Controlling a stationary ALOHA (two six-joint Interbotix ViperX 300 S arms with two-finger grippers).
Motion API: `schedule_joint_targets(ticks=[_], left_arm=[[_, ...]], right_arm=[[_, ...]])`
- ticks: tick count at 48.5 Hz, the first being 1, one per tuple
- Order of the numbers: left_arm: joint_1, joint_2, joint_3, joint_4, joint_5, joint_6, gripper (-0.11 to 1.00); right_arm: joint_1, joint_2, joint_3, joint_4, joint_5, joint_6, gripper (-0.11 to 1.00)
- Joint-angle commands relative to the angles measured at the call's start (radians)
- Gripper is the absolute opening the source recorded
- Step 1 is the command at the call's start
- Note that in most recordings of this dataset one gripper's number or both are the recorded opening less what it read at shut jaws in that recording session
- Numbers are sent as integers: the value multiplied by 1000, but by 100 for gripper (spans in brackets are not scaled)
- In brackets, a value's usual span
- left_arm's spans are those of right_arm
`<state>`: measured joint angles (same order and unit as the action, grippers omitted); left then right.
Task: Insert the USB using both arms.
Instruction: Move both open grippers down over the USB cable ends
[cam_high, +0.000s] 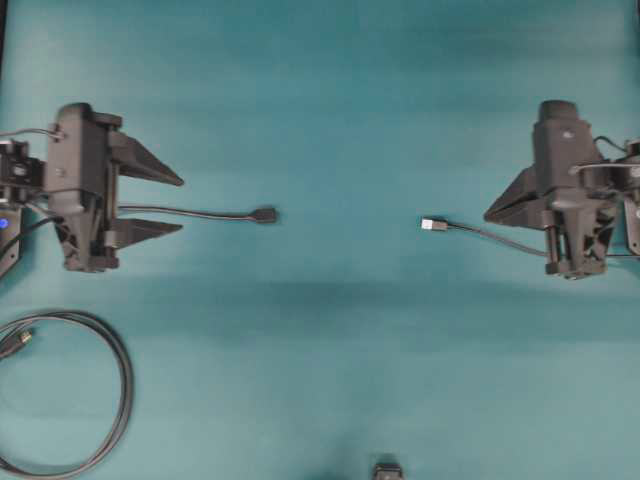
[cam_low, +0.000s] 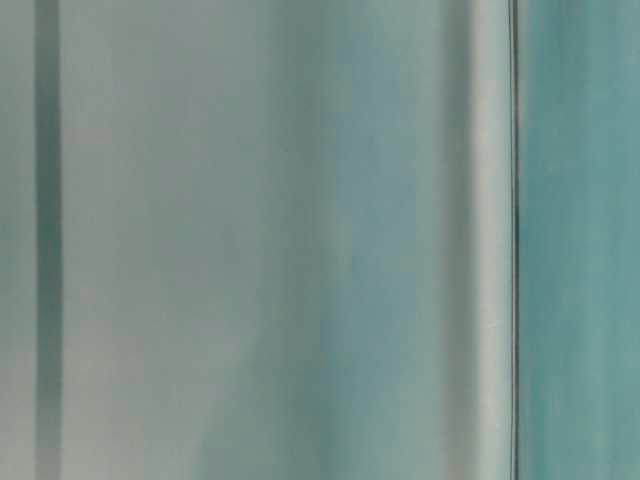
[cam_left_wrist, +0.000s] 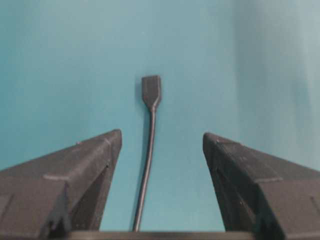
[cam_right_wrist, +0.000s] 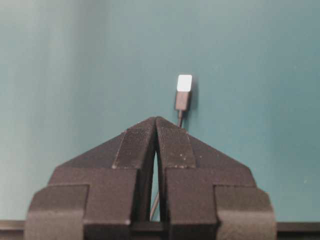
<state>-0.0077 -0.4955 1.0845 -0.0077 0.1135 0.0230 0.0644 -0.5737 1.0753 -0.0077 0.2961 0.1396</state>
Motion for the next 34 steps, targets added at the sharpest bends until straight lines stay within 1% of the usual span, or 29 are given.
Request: schedule_joint_targets(ticks=[1, 8, 16, 25, 29, 34], left_arm=[[-2, 40, -32, -2, -25, 15, 78], [-2, 117, -49, -2, -49, 28, 77], [2, 198, -81, -2, -57, 37, 77], [9, 259, -115, -2, -72, 38, 77], [14, 275, -120, -2, -78, 37, 77], [20, 288, -121, -2, -80, 37, 77]], right_arm=[[2, 35, -32, -2, -3, 15, 0], [2, 98, -43, -2, -2, 51, 0], [2, 170, -63, -9, -2, 54, 0], [0, 233, -89, -18, -2, 58, 2], [0, 261, -103, -17, -2, 61, 8], [-2, 293, -120, -17, -2, 66, 28]])
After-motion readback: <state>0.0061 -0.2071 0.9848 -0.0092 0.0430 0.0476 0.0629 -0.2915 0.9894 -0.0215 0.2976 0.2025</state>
